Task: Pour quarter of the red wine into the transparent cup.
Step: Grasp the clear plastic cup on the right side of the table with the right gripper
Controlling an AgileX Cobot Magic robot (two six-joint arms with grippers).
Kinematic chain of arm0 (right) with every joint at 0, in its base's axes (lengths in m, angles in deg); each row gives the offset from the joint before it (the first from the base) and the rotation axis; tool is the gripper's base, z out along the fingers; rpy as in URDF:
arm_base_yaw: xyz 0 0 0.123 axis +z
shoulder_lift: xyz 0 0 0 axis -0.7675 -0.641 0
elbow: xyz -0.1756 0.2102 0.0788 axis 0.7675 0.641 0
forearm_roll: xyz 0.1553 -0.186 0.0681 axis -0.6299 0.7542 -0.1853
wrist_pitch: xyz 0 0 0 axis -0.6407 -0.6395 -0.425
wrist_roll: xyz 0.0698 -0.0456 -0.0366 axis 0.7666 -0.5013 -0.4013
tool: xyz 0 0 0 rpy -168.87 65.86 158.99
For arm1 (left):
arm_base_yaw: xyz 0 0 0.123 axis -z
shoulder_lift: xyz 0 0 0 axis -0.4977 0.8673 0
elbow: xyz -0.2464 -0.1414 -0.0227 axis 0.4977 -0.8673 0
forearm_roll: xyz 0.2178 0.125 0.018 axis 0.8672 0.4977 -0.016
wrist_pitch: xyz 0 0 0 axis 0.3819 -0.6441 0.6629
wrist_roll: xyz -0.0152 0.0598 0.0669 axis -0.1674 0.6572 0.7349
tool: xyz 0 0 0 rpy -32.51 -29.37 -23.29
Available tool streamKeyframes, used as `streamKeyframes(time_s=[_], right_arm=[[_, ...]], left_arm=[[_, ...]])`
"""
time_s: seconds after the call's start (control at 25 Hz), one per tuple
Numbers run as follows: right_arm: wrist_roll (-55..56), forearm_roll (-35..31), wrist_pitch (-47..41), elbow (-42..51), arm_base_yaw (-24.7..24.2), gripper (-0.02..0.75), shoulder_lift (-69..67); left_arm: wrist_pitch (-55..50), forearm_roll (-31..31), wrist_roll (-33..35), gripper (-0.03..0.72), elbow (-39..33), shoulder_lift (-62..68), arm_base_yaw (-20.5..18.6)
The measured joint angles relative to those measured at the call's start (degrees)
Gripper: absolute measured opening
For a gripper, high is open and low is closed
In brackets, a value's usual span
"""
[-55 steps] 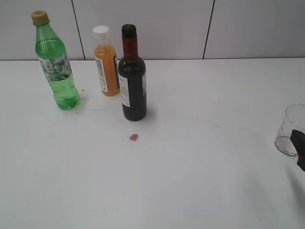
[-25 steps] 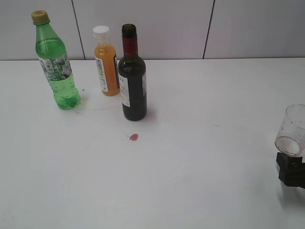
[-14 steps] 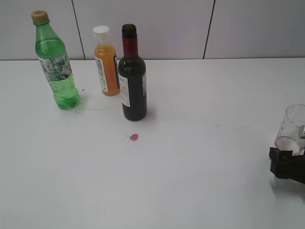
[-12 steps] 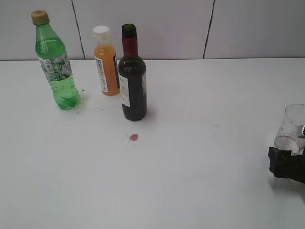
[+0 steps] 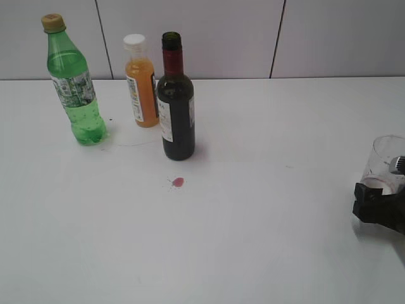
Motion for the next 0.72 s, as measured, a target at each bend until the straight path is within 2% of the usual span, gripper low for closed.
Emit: streamKeyframes(time_s=[0.72], right_arm=[[0.0,-1.9,-2.4,-6.3,0.0,0.679,-0.4]], left_arm=[[0.0,0.0,0.0,0.239,0.0,0.0,0.0]])
